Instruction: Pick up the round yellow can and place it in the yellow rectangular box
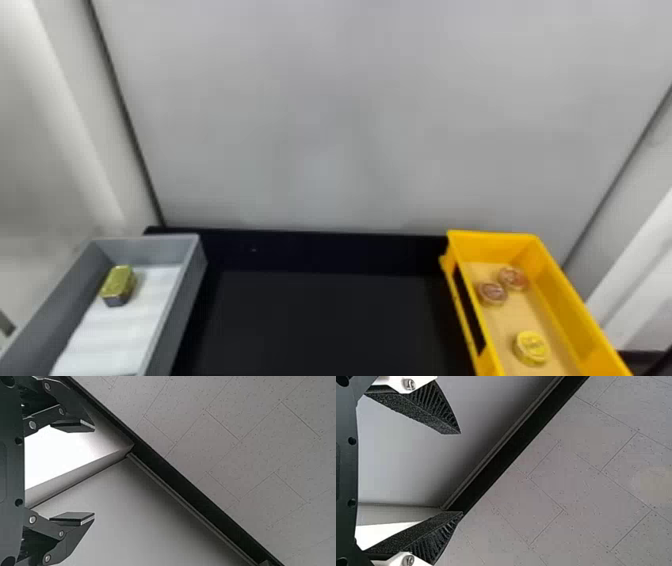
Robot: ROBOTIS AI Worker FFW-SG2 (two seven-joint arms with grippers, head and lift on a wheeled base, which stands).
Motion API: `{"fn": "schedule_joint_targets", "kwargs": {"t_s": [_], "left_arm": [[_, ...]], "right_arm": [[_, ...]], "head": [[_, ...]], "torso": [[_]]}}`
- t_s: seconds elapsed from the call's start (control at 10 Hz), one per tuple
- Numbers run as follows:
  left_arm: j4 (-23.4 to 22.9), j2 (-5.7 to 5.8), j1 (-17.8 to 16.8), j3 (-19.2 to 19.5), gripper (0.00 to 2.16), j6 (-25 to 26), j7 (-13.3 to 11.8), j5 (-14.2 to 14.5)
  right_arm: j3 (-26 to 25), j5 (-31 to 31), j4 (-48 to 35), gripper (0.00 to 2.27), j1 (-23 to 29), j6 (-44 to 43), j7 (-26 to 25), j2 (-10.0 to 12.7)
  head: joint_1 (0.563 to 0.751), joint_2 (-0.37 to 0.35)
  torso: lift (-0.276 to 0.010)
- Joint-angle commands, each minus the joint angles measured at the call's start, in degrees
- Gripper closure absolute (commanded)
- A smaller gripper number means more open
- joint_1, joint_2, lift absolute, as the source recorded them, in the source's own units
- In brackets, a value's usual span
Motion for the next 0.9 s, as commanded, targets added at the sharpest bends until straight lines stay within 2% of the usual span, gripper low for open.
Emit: {"fn": "schedule_joint_targets", "kwargs": {"t_s": [0.0,0.4,0.8], "left_arm": [[0.34,0.11,-0.24,-0.70,0.45,-0.01,0.14,0.00],[1.13,-0.42,-0.15,-1.05,0.45,-0.53,1.11,-0.70],[0.95,-0.15,-0.85,-1.66,0.45,0.52,1.81,-0.70]], "right_arm": [[0.16,-0.03,0.13,0.05,0.35,-0.15,-0.07,0.04],[1.31,0.32,1.19,0.09,-0.35,-1.82,-1.56,0.04],[3.33,0.59,1.98,0.10,-2.72,-0.06,-1.65,-0.05]], "head": [[0.574,-0.048],[0.574,-0.048],[0.574,-0.048]], "torso": [[0.000],[0.000],[0.000]]}}
